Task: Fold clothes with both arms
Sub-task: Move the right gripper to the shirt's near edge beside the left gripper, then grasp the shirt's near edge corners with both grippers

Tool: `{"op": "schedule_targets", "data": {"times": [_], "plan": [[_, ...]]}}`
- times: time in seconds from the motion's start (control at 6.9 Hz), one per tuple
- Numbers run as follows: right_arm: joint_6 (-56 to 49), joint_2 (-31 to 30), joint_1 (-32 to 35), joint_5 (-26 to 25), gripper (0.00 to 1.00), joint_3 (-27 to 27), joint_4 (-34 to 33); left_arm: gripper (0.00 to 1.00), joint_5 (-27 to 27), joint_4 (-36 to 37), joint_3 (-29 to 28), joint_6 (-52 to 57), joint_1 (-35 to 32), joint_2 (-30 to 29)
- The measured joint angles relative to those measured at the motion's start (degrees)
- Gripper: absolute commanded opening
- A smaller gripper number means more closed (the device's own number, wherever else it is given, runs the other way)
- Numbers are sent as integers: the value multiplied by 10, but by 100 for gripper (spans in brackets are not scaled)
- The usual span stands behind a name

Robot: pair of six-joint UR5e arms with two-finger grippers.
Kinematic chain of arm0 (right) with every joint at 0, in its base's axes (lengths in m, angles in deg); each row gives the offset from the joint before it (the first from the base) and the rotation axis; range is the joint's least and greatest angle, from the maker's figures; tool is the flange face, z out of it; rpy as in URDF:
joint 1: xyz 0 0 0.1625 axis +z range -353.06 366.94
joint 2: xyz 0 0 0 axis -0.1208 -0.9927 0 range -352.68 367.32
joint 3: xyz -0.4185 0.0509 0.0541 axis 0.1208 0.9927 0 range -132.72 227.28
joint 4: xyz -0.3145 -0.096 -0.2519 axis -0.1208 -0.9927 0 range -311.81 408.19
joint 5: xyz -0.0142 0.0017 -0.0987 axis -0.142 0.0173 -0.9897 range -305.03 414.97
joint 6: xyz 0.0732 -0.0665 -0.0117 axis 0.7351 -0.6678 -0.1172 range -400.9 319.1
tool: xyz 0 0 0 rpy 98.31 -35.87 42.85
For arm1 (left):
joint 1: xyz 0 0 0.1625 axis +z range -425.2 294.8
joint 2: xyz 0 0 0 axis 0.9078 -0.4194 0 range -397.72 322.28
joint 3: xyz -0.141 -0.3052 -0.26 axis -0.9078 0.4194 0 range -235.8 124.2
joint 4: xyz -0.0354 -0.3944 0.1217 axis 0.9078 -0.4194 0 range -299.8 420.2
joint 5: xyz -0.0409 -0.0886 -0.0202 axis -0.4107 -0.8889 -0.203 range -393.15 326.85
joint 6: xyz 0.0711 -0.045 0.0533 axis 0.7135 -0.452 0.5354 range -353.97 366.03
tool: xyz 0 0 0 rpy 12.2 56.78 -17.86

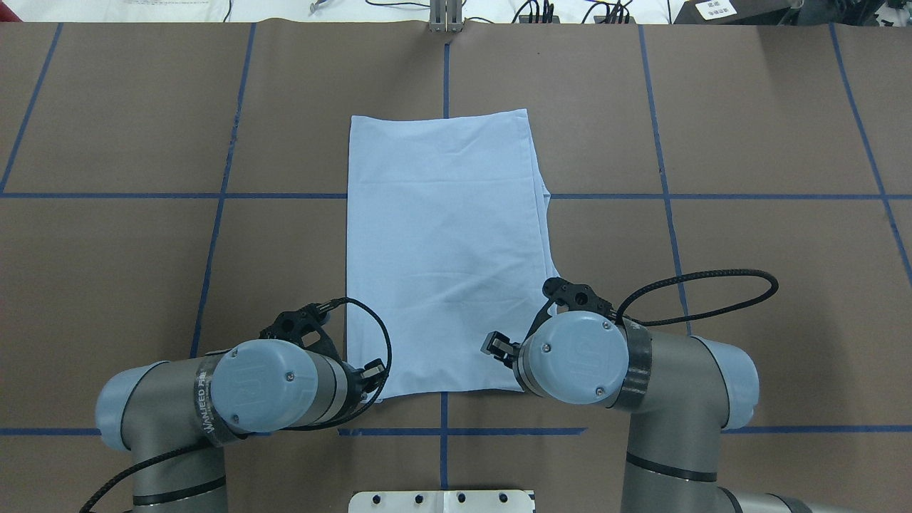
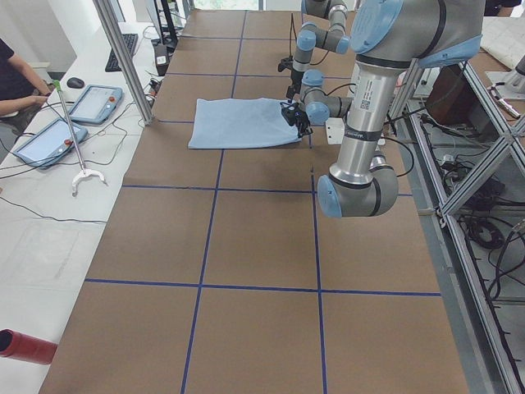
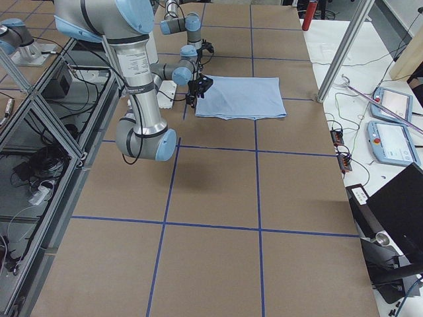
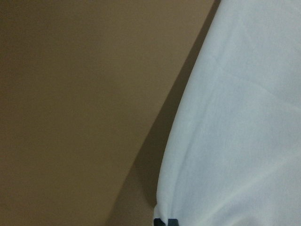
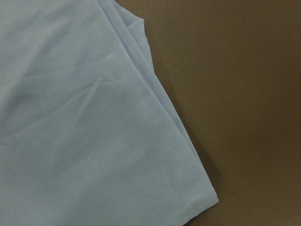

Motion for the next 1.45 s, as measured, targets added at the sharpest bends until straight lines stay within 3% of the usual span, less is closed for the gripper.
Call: {"op": "schedule_targets", "data": {"times": [1.45], "plan": [[3, 2, -9, -6, 100, 46, 11, 0, 1, 0, 0, 0, -1, -1]]}}
